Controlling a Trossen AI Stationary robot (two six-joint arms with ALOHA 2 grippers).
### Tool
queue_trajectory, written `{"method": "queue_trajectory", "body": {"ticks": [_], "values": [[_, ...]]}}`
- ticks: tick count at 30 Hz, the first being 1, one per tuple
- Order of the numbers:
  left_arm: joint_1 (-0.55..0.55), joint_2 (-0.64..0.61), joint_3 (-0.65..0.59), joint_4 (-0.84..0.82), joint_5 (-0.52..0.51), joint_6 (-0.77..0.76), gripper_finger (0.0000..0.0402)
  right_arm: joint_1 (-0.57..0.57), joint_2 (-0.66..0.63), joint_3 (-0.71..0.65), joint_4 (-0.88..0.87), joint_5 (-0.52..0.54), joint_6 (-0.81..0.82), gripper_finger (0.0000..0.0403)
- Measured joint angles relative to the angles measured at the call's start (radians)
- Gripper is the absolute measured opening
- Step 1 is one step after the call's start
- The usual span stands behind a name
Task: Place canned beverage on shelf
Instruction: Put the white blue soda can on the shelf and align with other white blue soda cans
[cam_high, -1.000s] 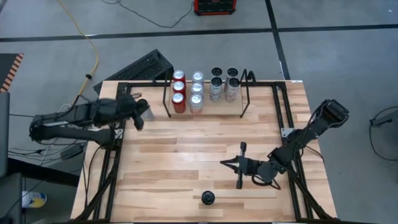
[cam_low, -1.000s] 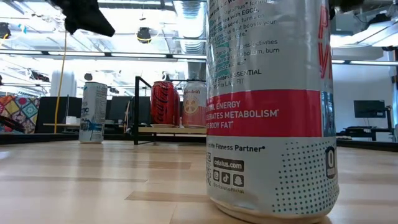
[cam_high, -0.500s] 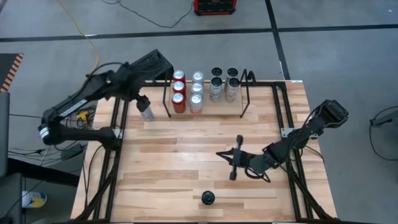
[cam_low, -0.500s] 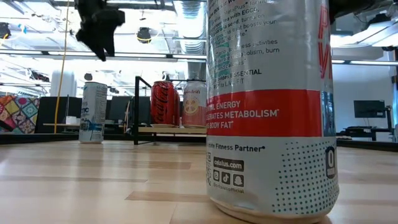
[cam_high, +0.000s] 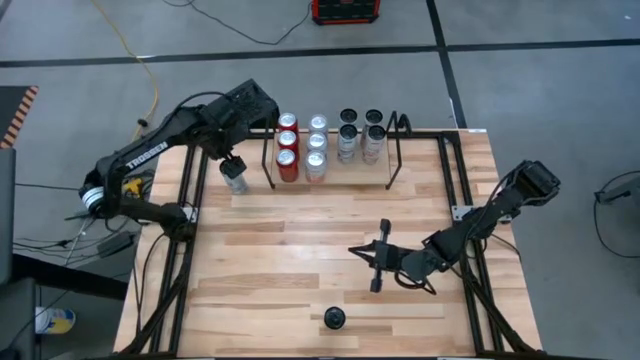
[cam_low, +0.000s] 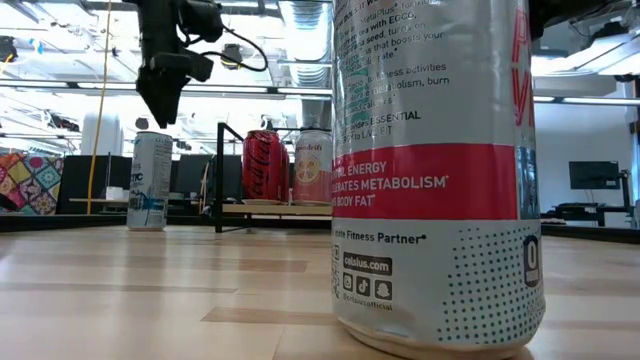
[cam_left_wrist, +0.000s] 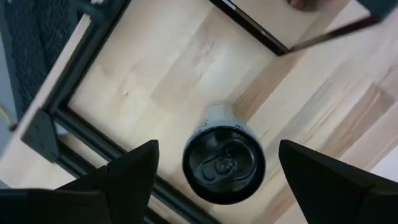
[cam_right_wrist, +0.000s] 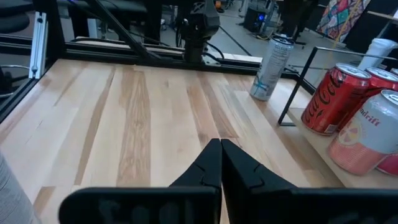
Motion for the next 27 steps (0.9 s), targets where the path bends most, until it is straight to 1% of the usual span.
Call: {"method": "queue_trajectory", "body": {"ticks": [5, 9, 13, 20, 23, 27], "values": [[0.000, 0.001, 0.000, 0.000, -0.005, 0.175, 0.0319, 0.000, 0.000, 0.000, -0.001, 0.000, 0.001, 0.0025], [0.000, 0.004, 0.000, 0.000, 0.014, 0.249, 0.0319, 0.000, 0.000, 0.000, -0.001, -0.001, 0.003, 0.0025], [0.000, 0.016, 0.000, -0.001, 0.062, 0.253, 0.0319, -0.001, 0.000, 0.000, -0.001, -0.001, 0.003, 0.0025], [0.000, 0.075, 0.000, -0.008, 0.062, 0.244, 0.0319, -0.001, 0.000, 0.000, -0.022, -0.001, 0.019, 0.0025], [0.000, 0.104, 0.000, -0.008, 0.047, 0.243, 0.0319, -0.001, 0.000, 0.000, -0.026, -0.001, 0.019, 0.0025], [0.000, 0.133, 0.000, -0.008, -0.005, 0.245, 0.0319, -0.001, 0.000, 0.000, -0.026, -0.001, 0.020, 0.0025]]}}
